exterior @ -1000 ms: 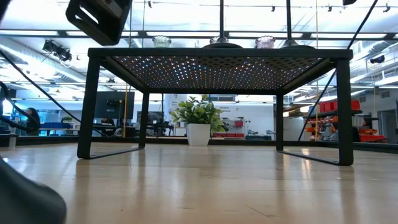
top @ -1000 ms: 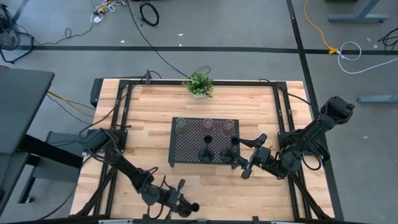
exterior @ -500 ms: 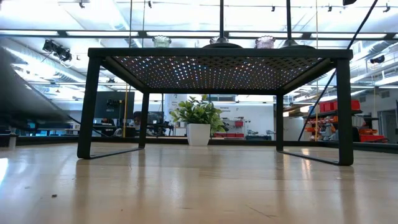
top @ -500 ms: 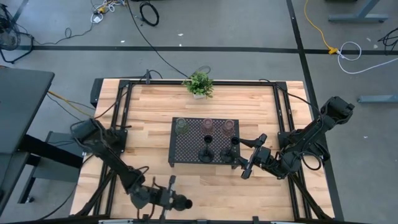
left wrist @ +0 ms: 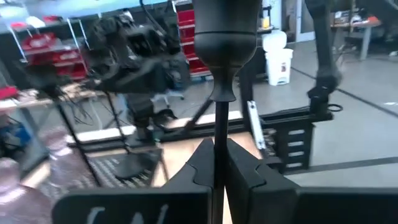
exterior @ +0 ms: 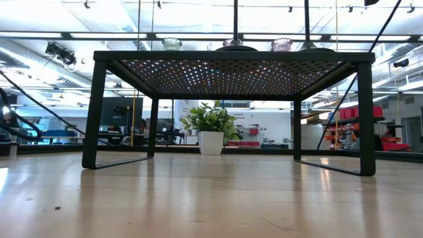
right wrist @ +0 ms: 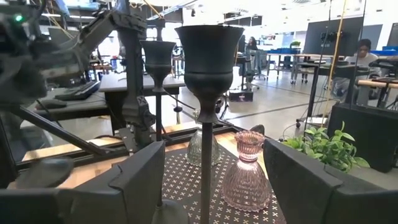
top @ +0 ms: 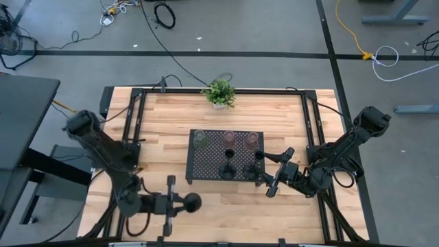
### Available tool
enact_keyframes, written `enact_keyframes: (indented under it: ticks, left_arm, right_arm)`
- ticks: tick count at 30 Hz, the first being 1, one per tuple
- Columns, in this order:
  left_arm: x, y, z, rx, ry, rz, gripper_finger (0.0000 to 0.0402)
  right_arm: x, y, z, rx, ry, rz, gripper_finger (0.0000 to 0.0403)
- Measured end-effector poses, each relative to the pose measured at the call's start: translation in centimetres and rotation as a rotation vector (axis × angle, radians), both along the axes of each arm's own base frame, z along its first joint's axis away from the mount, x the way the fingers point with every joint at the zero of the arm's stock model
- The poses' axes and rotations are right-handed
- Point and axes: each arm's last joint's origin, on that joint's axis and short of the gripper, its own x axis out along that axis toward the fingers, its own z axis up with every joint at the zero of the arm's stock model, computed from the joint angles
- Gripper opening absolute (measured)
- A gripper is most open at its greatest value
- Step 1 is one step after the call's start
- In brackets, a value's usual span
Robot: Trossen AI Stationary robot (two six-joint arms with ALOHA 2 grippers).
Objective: Pick & Place candle stick holders
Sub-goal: Put the black candle holder on the shelf aligned with the other black candle holder
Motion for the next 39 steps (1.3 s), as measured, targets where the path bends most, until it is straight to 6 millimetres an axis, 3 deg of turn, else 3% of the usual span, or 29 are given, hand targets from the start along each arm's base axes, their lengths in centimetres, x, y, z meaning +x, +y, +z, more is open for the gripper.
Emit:
enact_keyframes:
  ticks: [10,20,28,39]
  left_arm:
    - [1.3,5.1,1.7,0.073,0.081,0.095,0.0013]
    - [3.3,9.5,1.8,0.08,0.115,0.078,0.0013]
    - [1.6,12.7,1.1,-0.014,0.043,-0.004,0.0013]
    - [0.3,14.9,-1.3,-0.053,-0.058,-0.036,0.0013]
  right_arm:
    - [0.0,0.0,0.0,-0.002,0.002,0.001,0.0272]
    - [0.0,0.0,0.0,-0.005,0.005,0.002,0.0272]
    - [0.0,0.0,-0.1,-0.013,0.013,0.002,0.0272]
    - [0.0,0.0,-0.1,-0.012,0.013,-0.001,0.0272]
